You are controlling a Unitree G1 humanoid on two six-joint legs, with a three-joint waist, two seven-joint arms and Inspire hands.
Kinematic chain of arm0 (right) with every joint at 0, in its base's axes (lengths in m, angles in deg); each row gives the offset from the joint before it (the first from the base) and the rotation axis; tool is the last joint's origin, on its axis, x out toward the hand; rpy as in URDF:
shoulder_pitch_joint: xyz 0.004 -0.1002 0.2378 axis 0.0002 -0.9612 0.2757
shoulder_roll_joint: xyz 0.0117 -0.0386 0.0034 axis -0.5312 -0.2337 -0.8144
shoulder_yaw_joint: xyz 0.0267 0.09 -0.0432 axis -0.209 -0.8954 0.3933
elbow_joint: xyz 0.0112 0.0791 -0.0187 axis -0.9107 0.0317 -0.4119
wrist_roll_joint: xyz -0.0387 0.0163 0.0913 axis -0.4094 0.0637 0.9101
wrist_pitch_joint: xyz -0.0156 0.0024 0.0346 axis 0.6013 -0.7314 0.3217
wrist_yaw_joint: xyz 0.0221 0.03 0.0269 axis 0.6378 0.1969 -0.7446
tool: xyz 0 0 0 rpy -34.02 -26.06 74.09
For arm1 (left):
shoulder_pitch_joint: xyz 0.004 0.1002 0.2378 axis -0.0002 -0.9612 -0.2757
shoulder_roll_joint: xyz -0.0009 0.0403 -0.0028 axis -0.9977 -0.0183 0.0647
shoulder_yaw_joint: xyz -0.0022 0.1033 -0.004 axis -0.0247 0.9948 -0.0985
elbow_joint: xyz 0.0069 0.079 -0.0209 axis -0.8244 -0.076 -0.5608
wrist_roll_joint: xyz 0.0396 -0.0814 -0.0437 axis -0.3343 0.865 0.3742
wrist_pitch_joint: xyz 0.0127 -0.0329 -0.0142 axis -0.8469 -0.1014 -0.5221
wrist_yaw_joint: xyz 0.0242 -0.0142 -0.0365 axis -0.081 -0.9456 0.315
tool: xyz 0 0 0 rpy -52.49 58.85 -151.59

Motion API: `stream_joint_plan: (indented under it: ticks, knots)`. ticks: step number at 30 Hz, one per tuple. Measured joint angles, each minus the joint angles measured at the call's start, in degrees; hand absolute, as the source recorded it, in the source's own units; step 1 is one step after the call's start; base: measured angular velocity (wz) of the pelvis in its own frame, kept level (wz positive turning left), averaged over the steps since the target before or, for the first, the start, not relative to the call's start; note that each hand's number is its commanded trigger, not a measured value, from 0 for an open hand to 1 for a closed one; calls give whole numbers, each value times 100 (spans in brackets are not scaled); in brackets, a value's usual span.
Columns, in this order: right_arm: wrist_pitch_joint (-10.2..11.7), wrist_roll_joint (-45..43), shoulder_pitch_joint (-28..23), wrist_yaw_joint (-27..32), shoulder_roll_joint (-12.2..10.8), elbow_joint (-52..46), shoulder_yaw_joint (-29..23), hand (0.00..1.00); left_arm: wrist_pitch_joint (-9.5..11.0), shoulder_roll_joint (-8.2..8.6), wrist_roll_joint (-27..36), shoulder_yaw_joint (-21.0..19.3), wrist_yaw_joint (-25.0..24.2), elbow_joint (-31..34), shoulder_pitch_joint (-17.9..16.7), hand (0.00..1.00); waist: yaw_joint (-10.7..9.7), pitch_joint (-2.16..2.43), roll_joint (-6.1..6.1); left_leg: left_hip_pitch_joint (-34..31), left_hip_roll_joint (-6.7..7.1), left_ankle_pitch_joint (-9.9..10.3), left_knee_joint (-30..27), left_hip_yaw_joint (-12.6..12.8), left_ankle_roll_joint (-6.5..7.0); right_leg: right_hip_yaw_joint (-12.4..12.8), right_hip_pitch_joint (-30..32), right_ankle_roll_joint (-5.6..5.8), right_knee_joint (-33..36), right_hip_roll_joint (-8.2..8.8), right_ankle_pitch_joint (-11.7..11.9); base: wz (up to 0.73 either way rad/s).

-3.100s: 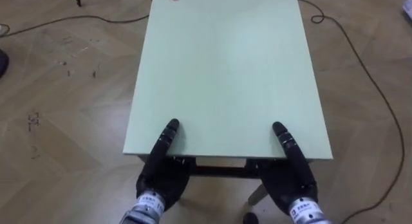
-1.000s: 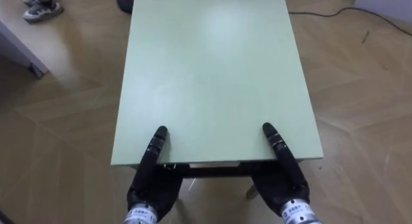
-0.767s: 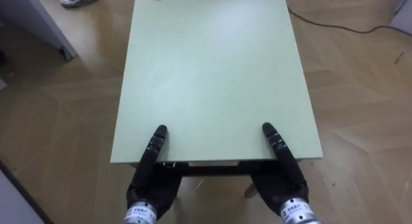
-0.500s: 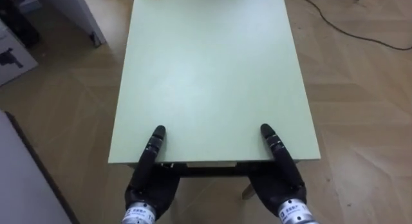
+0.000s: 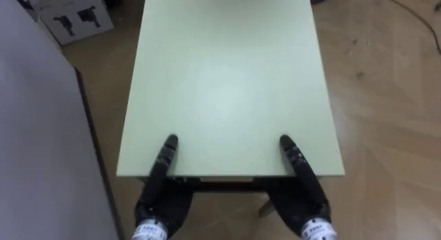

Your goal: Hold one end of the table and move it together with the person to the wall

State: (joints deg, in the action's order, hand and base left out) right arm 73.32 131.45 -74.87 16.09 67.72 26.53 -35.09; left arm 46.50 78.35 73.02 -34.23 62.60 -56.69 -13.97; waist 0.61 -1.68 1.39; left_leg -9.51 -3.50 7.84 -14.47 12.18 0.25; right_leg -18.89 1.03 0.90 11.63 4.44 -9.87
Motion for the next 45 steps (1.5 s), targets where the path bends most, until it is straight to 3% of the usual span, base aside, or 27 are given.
stream_joint_plan:
  ticks: [4, 11, 14, 17, 20, 21, 22, 23, 24, 26, 27, 30, 39, 45]
  knots:
    - [-5, -63, 0, 18, 45, 0, -3, 100, 3, 2, 55, 34, 45, 0, -44, 100, 171, 0, 11, -34, 28, -8, -28, -50, 0, 13, -20, 46, 8, -48, -49, 30]
    - [-5, -118, 16, 27, 82, -5, -9, 100, 7, 75, 62, 47, 46, -3, -99, 100, 470, -1, 13, -75, 128, -55, -46, -55, 95, 153, -80, 80, 98, 67, -69, 22]
    - [-11, -198, 12, 28, 65, -4, -6, 100, 53, 90, 59, 46, 42, -2, -158, 100, 518, -6, 26, -79, 228, -34, -53, -52, 193, 136, 26, 225, 361, 210, -180, 16]
    - [-11, -195, 11, 30, 53, -5, -4, 100, 74, 108, 57, 55, 43, -2, -159, 100, 555, -1, 48, -198, 334, 62, -219, -63, 330, 84, 225, 287, 916, 383, -285, 18]
    - [3, -195, -51, 30, 47, -5, -17, 100, 76, 103, 42, 109, 81, -3, -160, 100, 509, -5, 59, -261, 420, 150, -384, -197, 475, 269, 480, 340, 1572, 560, -323, 36]
    - [0, -194, -75, 65, 42, -4, -19, 100, 98, 127, 39, 168, 115, -21, -160, 100, 413, -9, 63, -267, 486, 192, -463, -352, 543, 509, 677, 347, 1934, 608, -415, 56]
    - [0, -241, -81, 115, 28, -4, -20, 100, 110, 119, 35, 160, 149, -29, -160, 100, 337, -8, 61, -300, 542, 221, -523, -465, 587, 770, 831, 327, 1866, 569, -544, 57]
    - [-2, -266, -81, 140, 17, -4, -20, 100, 113, 114, 36, 162, 178, -32, -160, 100, 311, -8, 62, -311, 565, 227, -536, -494, 597, 861, 917, 311, 1744, 540, -565, 54]
    - [-5, -270, -80, 192, 13, -5, -20, 100, 111, 94, 38, 189, 224, -34, -160, 100, 255, -7, 54, -314, 642, 234, -558, -569, 612, 942, 1040, 282, 1342, 496, -504, 44]
    - [-5, -234, -89, 271, 22, -1, -32, 100, 115, 107, 37, 249, 260, -119, -142, 100, 113, -2, 73, -271, 724, 249, -568, -588, 635, 1085, 1079, 343, 1099, 447, -98, 67]
    - [-6, -190, -68, 302, 68, -1, -26, 100, 119, 110, 37, 268, 266, -129, -143, 100, 130, -4, 68, -212, 712, 246, -480, -495, 637, 1140, 1029, 367, 1056, 444, -98, 44]
    - [-12, -217, -28, 392, 89, 0, -4, 100, 119, 127, 37, 262, 320, -148, -152, 100, 328, -5, 68, -106, 677, 241, -336, -412, 629, 1142, 905, 389, 848, 398, -63, -11]
    - [-60, -318, -23, 518, 97, 57, 23, 100, 135, 133, -19, 276, 373, -273, -212, 100, 317, -22, 35, 254, 643, 237, -14, -257, 613, 1270, 480, 393, 393, 317, 3, 2]
    - [-59, -376, 71, 242, -15, 589, 93, 100, 359, 131, -217, 277, 184, -674, -249, 100, 301, -27, -24, 447, 636, 239, 141, -164, 599, 1270, 343, 417, 306, 307, 19, -6]
